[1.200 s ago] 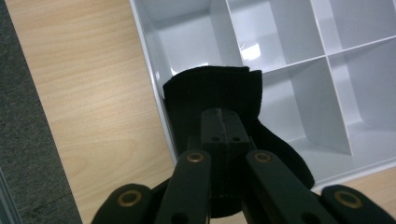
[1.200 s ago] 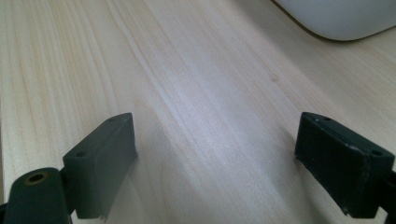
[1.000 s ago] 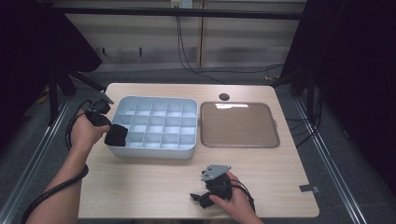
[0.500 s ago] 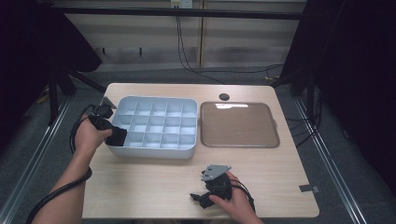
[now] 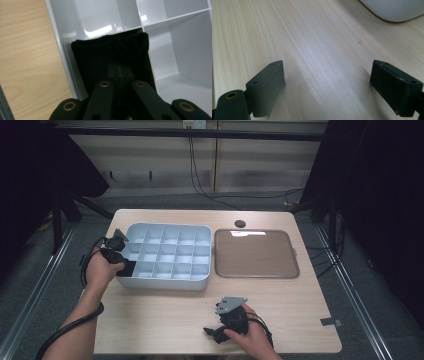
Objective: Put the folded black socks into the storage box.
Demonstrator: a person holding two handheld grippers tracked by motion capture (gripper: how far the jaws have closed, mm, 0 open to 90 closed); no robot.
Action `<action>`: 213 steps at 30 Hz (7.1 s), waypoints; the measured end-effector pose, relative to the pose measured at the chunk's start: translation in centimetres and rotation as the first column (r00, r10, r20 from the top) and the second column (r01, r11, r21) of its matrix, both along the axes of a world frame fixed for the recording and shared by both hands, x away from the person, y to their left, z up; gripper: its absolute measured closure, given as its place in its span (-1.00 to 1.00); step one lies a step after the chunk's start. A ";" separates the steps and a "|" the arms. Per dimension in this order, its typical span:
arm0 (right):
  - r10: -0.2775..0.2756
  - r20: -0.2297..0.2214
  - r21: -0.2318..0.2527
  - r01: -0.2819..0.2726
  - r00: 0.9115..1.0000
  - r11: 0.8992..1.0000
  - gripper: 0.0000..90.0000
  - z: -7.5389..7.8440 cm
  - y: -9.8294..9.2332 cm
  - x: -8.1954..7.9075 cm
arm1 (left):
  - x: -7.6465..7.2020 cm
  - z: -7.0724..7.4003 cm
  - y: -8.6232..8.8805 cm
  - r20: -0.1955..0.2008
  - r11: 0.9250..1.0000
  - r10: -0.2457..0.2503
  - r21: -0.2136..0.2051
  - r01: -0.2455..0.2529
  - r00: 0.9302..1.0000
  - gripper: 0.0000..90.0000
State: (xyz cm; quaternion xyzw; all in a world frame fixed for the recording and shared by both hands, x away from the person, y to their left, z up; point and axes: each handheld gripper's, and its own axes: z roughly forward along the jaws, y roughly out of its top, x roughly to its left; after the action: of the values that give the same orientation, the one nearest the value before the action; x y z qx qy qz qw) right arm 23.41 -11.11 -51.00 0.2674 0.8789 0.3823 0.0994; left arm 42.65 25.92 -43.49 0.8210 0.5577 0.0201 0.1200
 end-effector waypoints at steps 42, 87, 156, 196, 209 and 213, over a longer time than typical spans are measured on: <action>0.000 -0.001 0.000 0.000 1.000 1.000 -0.74 0.0 0.0 0.0 | -0.5 1.6 0.3 0.023 0.999 0.023 -0.037 -0.022 0.999 0.81; -0.001 -0.005 0.003 0.001 1.000 1.000 -0.74 0.0 0.1 0.0 | -2.2 4.3 -0.1 0.085 0.991 -0.005 -0.130 0.016 0.996 -0.37; 0.002 -0.006 0.001 -0.002 1.000 1.000 -0.74 0.0 0.1 0.0 | -5.8 4.2 -3.0 0.084 0.971 -0.178 -0.147 0.189 0.980 -0.45; 0.001 -0.008 0.002 -0.001 1.000 1.000 -0.74 0.0 0.2 -0.1 | -8.9 1.4 -4.8 0.080 0.942 -0.271 -0.183 0.281 0.959 -0.45; 0.001 -0.008 0.002 -0.001 1.000 1.000 -0.74 0.0 0.2 -0.1 | -10.1 -0.5 -5.3 0.071 0.935 -0.285 -0.198 0.294 0.956 -0.43; 0.001 -0.008 0.002 -0.001 1.000 1.000 -0.74 0.0 0.2 -0.1 | -10.4 -1.5 -5.5 0.071 0.933 -0.293 -0.197 0.301 0.954 -0.42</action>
State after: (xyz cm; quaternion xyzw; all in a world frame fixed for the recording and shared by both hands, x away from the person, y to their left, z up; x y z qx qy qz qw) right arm 23.33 -10.94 -50.98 0.2686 0.8790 0.3823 0.0953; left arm 32.21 20.39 -44.95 0.8784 0.4240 -0.0395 0.2170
